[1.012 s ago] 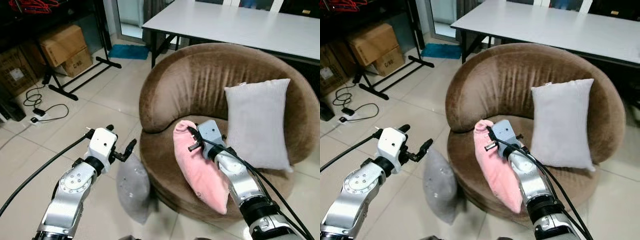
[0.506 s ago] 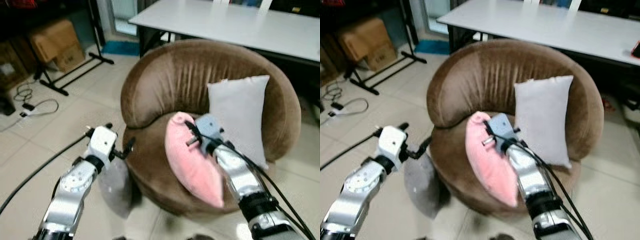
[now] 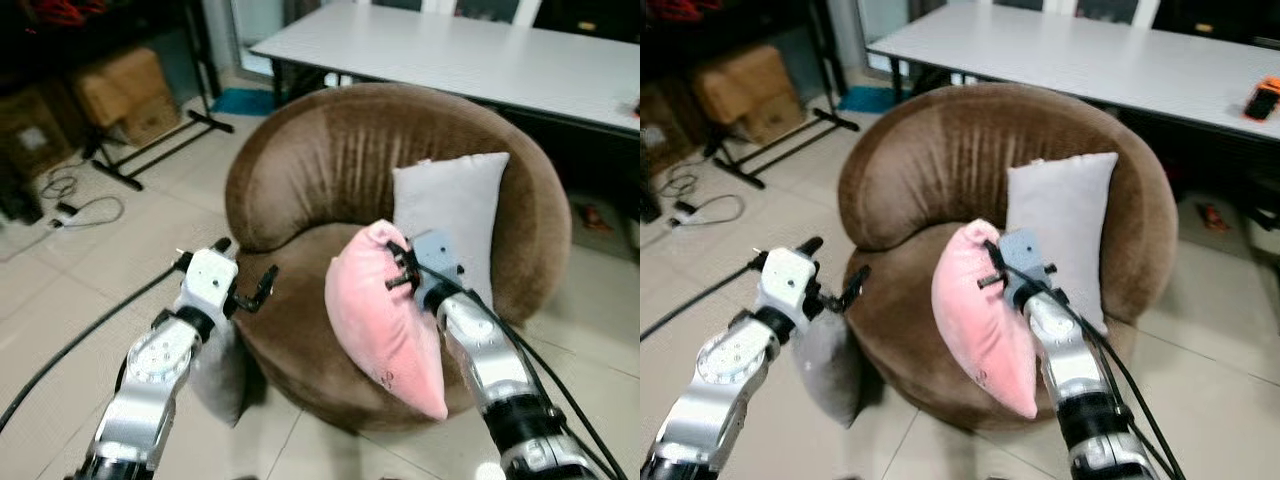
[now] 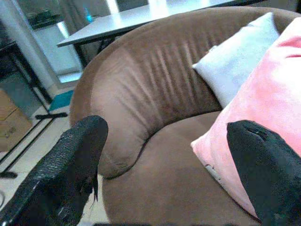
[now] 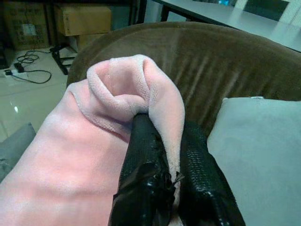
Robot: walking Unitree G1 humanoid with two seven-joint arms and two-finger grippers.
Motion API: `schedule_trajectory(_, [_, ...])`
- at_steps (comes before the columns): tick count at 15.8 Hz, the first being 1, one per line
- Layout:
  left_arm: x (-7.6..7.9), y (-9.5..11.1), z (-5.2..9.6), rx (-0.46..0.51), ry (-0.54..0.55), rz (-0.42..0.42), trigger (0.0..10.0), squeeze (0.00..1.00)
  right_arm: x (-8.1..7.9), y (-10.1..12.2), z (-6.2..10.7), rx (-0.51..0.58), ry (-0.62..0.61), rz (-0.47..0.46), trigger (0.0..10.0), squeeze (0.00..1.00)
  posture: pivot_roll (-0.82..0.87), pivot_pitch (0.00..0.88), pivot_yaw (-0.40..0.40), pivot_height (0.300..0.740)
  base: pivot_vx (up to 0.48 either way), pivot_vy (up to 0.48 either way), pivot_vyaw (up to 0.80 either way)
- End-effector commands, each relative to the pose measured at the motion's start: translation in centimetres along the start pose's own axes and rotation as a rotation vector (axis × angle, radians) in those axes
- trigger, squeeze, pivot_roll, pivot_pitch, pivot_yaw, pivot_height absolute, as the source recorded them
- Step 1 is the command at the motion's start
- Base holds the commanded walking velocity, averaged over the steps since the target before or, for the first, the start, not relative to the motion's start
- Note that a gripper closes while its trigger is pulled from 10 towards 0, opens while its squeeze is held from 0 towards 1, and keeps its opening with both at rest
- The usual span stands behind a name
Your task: Move the pillow to the sofa from floor
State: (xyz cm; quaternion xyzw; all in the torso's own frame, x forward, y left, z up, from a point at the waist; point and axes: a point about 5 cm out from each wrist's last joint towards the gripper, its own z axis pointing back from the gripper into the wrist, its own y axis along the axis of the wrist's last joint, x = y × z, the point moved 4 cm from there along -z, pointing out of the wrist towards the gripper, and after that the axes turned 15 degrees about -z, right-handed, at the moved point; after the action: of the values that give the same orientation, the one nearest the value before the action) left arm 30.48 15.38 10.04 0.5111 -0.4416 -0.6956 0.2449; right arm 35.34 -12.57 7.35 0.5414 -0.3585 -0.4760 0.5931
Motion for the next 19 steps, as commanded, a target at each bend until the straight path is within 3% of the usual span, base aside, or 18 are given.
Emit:
schedule_trajectory(1, [-0.4, 0.0, 0.1, 0.005, 0.006, -0.008, 10.0, 0.00, -0.4, 1.3, -0.3, 0.038, 0.005, -0.009, 10.0, 0.00, -0.08, 0.000, 0.018, 0.740, 0.337, 0.000, 0.78])
schedule_trajectory(5, [-0.4, 0.0, 0.1, 0.009, 0.000, -0.005, 10.0, 0.00, -0.5, 1.2, -0.4, 0.030, 0.011, -0.019, 10.0, 0.00, -0.08, 0.000, 0.016, 0.740, 0.343, 0.000, 0.19])
schedule_trajectory(13, [-0.3, -0.1, 0.1, 0.009, -0.018, -0.008, 10.0, 0.00, -0.5, 1.0, -0.5, -0.004, 0.021, 0.051, 10.0, 0.00, -0.08, 0.000, 0.012, 0.740, 0.339, 0.000, 0.00])
schedule_trajectory(16, [0.6, -0.3, 0.4, 0.003, -0.084, 0.010, 10.0, 0.00, -0.3, 0.6, -0.4, -0.069, 0.061, 0.145, 10.0, 0.00, -0.08, 0.000, 0.010, 0.740, 0.080, 0.000, 0.00])
schedule_trajectory(19, [1.2, -0.4, 0.7, 0.003, -0.149, 0.012, 10.0, 0.00, -0.6, 0.5, -0.2, -0.116, 0.130, 0.176, 10.0, 0.00, -0.08, 0.000, 0.007, 0.740, 0.000, 0.000, 0.00])
